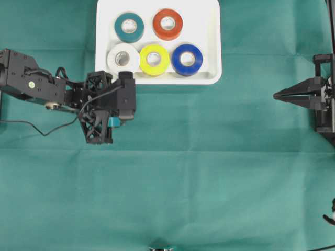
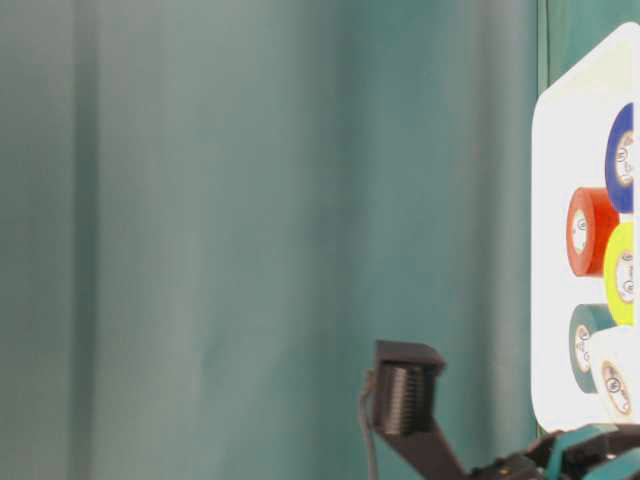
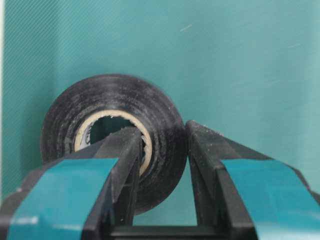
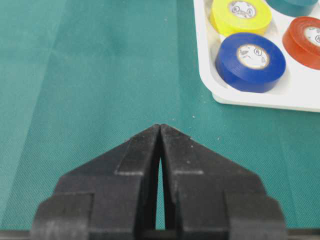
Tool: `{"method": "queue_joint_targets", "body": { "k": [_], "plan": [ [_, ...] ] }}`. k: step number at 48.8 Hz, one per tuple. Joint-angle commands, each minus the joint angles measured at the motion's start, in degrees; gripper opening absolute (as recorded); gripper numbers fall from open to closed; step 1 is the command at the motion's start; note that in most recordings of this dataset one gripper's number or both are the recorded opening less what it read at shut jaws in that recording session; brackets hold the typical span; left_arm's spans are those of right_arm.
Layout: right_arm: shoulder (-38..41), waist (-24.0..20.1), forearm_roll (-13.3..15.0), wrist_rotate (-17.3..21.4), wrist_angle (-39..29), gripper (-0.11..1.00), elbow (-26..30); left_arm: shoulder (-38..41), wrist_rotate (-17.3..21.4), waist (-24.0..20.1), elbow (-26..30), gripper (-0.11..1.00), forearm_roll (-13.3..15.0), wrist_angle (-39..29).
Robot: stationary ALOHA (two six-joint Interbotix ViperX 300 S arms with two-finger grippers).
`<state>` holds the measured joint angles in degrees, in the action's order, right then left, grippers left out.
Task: Put the tape into the white case with the left arm.
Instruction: 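Lower and close the left gripper on the black tape roll, then lift the black tape and carry it into the tray's upper right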
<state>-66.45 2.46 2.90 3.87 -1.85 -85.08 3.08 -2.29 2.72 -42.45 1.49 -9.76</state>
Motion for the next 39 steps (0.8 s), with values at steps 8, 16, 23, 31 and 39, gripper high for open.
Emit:
{"method": "queue_joint_targets", "body": {
  "k": [8, 16, 23, 31, 39],
  "plan": [
    [0.3, 0.0, 0.1, 0.1, 0.6, -0.10, 0.6, -5.7, 0.1, 2.2, 4.0, 0.25, 0.1, -4.8],
    [0.3, 0.0, 0.1, 0.0, 0.6, -0.10, 0.6, -7.2, 0.1, 2.2, 5.0, 0.25, 0.1, -8.3],
    [0.3, 0.0, 0.1, 0.1, 0.6, -0.10, 0.6, -7.3, 0.1, 2.0, 5.4, 0.25, 0.1, -8.9],
    [0.3, 0.0, 0.1, 0.0, 0.6, -0.10, 0.6, -6.8, 0.2, 0.7, 5.6, 0.25, 0.0, -8.5],
    [0.3, 0.0, 0.1, 0.1, 0.6, -0.10, 0.6, -5.1, 0.4, -0.3, 8.2, 0.25, 0.0, -7.6]
  ]
}}
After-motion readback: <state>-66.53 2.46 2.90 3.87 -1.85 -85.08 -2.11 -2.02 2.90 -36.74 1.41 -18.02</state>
